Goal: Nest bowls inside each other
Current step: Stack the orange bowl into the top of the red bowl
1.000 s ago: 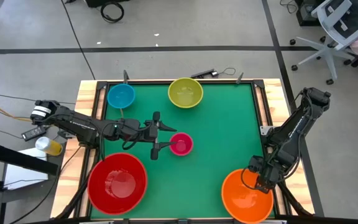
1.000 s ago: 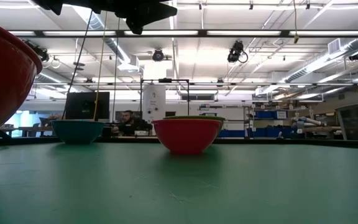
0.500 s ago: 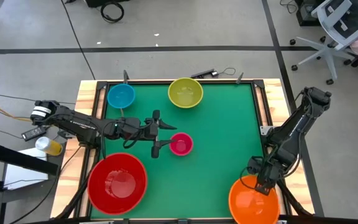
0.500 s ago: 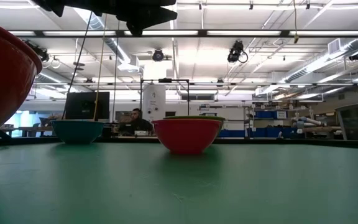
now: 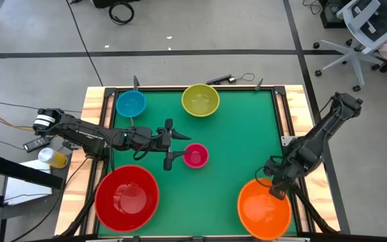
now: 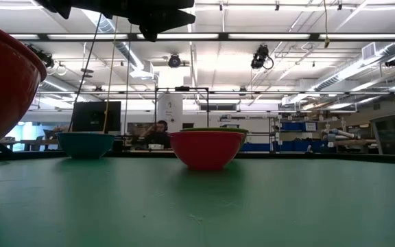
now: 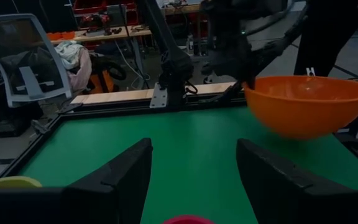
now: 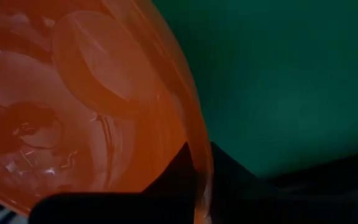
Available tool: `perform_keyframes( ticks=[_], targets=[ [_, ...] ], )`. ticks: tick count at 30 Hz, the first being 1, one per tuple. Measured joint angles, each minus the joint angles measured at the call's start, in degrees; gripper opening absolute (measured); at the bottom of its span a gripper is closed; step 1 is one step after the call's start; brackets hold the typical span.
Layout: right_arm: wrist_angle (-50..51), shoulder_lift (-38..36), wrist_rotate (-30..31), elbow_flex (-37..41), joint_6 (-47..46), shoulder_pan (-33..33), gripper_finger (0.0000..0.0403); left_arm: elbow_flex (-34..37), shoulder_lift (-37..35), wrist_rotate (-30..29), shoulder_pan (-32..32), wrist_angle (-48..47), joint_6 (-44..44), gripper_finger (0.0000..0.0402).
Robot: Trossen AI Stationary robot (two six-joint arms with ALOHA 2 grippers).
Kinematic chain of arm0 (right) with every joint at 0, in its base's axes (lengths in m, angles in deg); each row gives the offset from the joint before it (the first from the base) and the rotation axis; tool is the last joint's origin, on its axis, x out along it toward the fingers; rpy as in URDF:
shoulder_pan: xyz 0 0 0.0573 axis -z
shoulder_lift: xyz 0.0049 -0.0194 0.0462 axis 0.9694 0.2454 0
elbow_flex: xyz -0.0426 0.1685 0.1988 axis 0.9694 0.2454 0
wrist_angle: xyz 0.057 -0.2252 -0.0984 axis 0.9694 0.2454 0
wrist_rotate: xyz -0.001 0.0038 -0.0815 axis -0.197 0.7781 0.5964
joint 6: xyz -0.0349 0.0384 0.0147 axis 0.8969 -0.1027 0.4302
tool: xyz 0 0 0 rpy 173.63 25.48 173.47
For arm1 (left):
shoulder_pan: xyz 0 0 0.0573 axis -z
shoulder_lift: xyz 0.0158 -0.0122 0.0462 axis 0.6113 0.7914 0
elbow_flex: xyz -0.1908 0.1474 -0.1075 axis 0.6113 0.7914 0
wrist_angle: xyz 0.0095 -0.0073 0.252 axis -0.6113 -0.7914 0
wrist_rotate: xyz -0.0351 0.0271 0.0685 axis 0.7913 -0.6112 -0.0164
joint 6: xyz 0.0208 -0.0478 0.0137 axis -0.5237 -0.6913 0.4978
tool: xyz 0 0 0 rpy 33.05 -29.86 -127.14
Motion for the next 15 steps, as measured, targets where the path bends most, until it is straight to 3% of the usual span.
perform_keyframes(
  ticks=[7, 15],
  targets=[
    [9.8, -2.3, 6.8, -1.5, 0.8, 9.5, 0.0021, 0.0, 0.0, -2.6, 0.0, 0.0, -2.8, 0.0235],
    [15.5, -1.3, 23.9, -11.1, 11.2, 23.3, 0.0026, 0.0, 0.0, -4.5, 0.0, 0.1, -4.2, 0.0235]
  ],
)
